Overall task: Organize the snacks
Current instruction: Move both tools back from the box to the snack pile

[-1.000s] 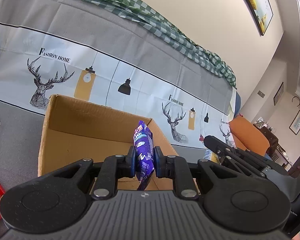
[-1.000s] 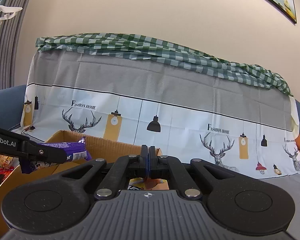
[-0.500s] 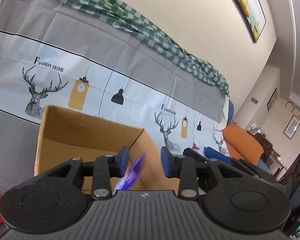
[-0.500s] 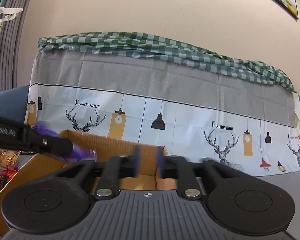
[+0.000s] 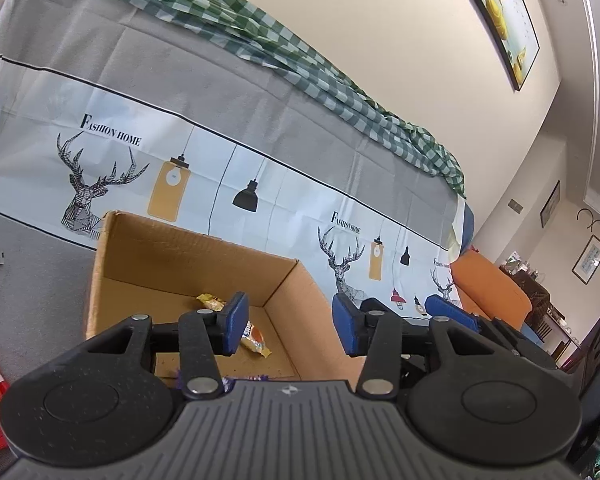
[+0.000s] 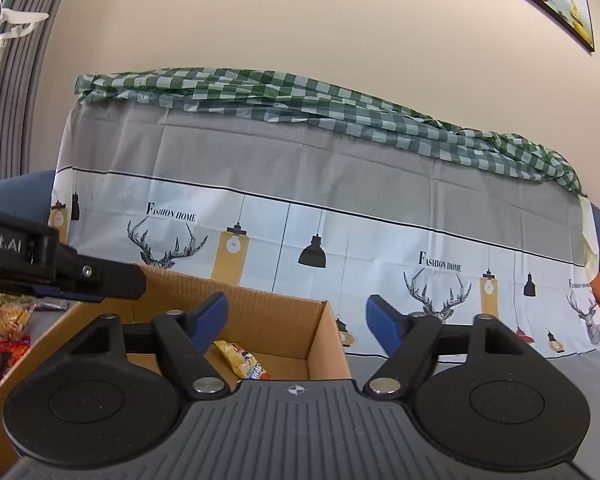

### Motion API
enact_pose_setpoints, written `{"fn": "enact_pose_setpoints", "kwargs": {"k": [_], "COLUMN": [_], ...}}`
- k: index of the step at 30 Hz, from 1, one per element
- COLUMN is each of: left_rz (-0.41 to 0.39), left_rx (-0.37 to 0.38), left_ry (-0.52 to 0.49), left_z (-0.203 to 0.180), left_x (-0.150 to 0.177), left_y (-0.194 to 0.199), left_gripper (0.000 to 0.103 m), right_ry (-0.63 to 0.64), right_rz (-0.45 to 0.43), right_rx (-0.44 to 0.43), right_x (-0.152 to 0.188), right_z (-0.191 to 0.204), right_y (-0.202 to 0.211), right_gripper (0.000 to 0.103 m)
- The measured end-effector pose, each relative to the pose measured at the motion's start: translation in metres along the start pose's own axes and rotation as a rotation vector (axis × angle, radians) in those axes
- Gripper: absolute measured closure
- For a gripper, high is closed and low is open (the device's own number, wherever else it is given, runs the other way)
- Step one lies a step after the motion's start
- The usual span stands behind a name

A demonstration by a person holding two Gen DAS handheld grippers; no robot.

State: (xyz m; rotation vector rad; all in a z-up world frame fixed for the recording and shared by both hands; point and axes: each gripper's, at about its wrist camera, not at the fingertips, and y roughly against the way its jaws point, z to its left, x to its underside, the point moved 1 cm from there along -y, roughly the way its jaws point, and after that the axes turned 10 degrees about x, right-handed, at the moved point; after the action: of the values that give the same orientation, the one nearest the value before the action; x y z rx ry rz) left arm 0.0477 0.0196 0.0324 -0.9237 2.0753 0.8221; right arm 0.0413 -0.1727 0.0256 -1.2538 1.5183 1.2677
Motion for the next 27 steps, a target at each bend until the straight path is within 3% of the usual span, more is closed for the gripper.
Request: {"fn": "enact_pose_setpoints", "kwargs": {"k": [9,15,19,23,27], "left_rz": [0.004,-0.01,0.018,0.046,0.038], "left_rx": [-0.016,-0.035,-0.039,-0.079,-0.12], "left_ry": [0.027,-0.063,-0.064,-0.159,-0.066], "left_z": [0.013,0.019,0.034,0.05,0.095], "left_x": [-0.004,-0.014,-0.022,-0.037,-0.038], "left_y": [0.03,0.069,0.095,0.119,0.138], "left_gripper": [0.053,0.054,0.061,0.062,0.062], "right_ry": [-0.013,-0.038,-0.078,-0.115,-0.104], "right_rz": [0.004,-0.001,0.004,0.021,0.017], "right_rx": [-0.039,-0.066,-0.096,-0.133,-0.186], "right_x": [-0.008,-0.014,-0.015,-0.014,-0.014], "right_z": [0.028,0.049,0.061,0.077,0.103], "right_y": [0.008,0.022,0.033,0.043,0.053], "right_gripper": [0.015,0.015,0.015,0.015,0.015]}}
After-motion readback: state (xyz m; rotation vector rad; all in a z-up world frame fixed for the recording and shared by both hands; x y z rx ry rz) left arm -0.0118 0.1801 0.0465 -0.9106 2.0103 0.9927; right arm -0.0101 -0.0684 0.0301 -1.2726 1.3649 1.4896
